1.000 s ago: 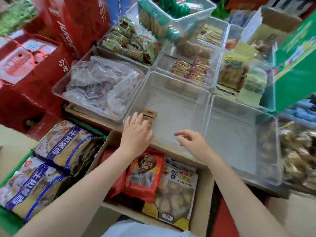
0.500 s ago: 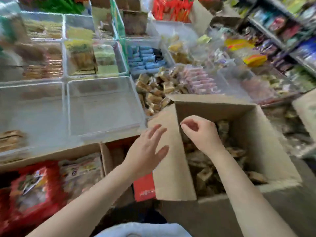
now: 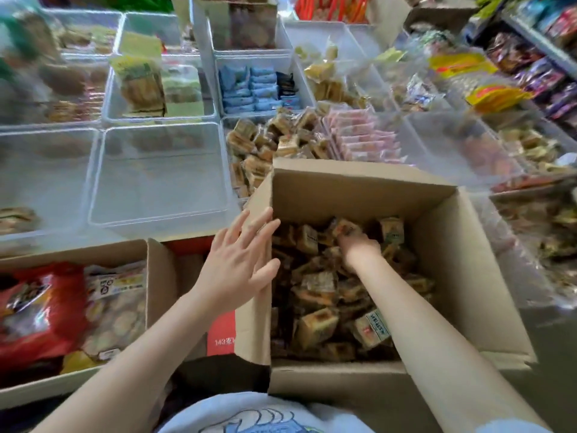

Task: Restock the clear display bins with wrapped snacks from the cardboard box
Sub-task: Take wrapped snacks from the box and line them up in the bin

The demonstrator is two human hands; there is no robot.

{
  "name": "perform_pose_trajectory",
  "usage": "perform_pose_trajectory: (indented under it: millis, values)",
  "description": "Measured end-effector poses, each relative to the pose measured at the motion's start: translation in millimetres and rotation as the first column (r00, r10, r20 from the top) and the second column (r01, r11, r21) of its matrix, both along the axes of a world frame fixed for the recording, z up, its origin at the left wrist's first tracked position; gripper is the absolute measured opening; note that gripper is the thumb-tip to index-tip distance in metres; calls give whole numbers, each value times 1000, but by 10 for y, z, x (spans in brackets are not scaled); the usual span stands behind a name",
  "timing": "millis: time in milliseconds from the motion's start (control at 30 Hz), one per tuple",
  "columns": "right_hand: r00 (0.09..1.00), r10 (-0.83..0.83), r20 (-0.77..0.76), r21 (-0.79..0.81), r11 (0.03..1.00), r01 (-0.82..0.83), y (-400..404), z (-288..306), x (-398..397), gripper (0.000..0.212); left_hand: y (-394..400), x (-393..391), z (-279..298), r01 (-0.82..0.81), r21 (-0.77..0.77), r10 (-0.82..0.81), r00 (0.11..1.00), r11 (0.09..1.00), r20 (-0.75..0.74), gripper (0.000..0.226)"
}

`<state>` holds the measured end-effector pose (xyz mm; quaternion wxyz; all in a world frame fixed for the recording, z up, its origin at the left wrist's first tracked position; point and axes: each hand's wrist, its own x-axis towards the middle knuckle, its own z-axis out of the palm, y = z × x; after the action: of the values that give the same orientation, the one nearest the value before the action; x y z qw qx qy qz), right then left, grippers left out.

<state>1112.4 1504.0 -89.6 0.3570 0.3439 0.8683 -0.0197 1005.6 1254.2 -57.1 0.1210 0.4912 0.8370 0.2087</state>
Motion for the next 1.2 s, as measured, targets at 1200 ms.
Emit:
perform_pose_trajectory:
  millis: [1200]
  values:
    - [762,-488,-425,-835,536,-123,-3616,69,-3817,32,-3821,-3578,-957,-775,-207,765,627,597,-143,107]
